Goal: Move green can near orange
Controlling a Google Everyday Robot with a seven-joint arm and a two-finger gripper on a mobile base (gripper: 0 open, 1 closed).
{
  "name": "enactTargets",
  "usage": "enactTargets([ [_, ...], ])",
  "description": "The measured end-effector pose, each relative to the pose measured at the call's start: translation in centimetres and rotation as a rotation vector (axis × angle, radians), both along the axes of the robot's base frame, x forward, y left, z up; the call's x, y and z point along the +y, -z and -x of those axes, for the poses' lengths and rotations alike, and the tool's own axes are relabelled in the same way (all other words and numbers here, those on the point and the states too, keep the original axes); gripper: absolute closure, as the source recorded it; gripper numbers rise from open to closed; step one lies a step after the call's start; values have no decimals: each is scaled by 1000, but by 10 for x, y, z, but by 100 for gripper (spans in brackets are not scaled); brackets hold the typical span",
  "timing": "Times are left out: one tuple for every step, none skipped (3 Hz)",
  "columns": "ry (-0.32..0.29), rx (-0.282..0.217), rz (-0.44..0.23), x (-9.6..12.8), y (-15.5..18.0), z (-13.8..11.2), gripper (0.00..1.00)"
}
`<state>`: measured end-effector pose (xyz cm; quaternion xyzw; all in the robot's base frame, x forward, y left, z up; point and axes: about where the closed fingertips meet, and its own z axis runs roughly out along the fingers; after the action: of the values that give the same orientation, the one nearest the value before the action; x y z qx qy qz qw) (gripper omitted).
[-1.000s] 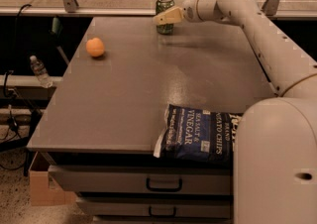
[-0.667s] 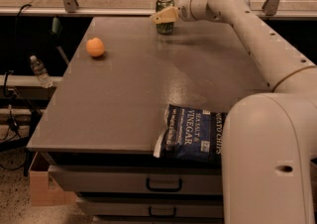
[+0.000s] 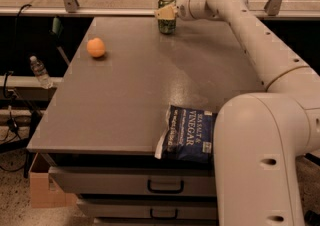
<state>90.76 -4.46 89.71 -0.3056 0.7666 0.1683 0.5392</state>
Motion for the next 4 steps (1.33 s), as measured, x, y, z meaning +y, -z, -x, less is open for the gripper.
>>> enactTargets([
  [-58,7,-45,7,-12,15,65],
  [-192,-21,-93,18,-43,53,87],
  [-400,-92,-99,54,-68,99,100],
  [-600,-193,-66,96,-82,134,100],
])
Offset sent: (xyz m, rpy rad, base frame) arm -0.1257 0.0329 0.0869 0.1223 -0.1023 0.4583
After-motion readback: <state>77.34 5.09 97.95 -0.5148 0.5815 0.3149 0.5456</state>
